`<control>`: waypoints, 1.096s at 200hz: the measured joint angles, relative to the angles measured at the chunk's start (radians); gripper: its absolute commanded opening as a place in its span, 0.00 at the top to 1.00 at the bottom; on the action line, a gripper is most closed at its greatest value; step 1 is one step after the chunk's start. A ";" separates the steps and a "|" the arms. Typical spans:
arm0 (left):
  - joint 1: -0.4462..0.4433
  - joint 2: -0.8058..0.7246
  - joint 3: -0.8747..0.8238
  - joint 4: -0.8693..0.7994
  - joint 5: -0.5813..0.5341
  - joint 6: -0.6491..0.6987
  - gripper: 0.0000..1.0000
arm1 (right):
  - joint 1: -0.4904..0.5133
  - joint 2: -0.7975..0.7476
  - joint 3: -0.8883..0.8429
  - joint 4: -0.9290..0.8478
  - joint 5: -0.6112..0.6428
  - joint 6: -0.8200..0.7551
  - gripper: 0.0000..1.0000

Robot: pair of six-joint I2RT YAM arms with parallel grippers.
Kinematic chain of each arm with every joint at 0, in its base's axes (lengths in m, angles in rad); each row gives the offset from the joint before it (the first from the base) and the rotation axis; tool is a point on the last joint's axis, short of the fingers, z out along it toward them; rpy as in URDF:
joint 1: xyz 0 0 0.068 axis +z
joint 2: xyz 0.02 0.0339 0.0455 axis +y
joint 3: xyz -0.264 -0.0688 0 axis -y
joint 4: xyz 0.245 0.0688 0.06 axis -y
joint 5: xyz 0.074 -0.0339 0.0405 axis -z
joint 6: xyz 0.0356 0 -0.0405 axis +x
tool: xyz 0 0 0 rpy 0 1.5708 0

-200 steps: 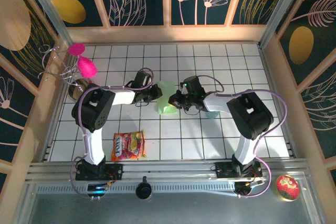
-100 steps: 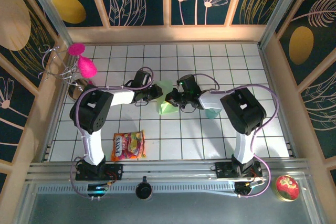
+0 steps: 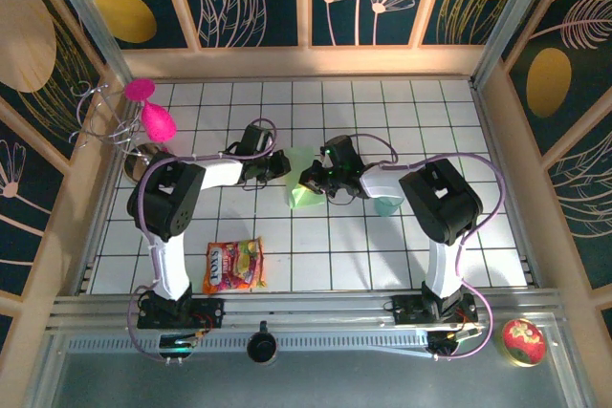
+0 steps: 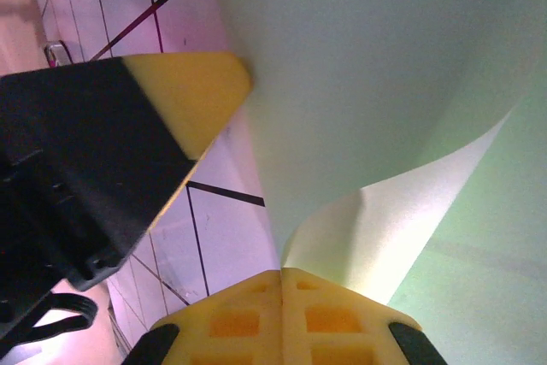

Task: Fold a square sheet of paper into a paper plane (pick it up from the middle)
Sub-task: Fold the triangle a second time at the center of the table.

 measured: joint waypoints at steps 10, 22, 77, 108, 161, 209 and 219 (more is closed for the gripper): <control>0.000 0.007 0.000 -0.005 -0.002 0.003 0.92 | 0.000 0.002 0.000 0.006 0.000 0.002 1.00; 0.000 0.010 0.003 -0.005 -0.001 0.003 0.92 | 0.001 0.006 0.000 0.014 0.000 0.002 1.00; 0.000 0.014 0.009 -0.006 -0.002 0.006 0.93 | 0.001 0.034 0.000 0.029 0.000 0.004 1.00; 0.000 0.017 0.013 -0.006 -0.002 0.006 0.93 | 0.001 0.040 0.001 0.044 0.000 0.006 1.00; 0.000 0.018 0.013 -0.005 -0.002 0.007 0.93 | 0.001 0.049 0.002 0.070 0.000 0.022 1.00; 0.000 0.018 0.013 -0.006 -0.002 0.007 0.93 | 0.001 0.065 0.011 0.091 0.000 0.035 1.00; 0.000 0.018 0.013 -0.005 -0.002 0.007 0.93 | 0.001 0.065 0.013 0.094 0.000 0.037 1.00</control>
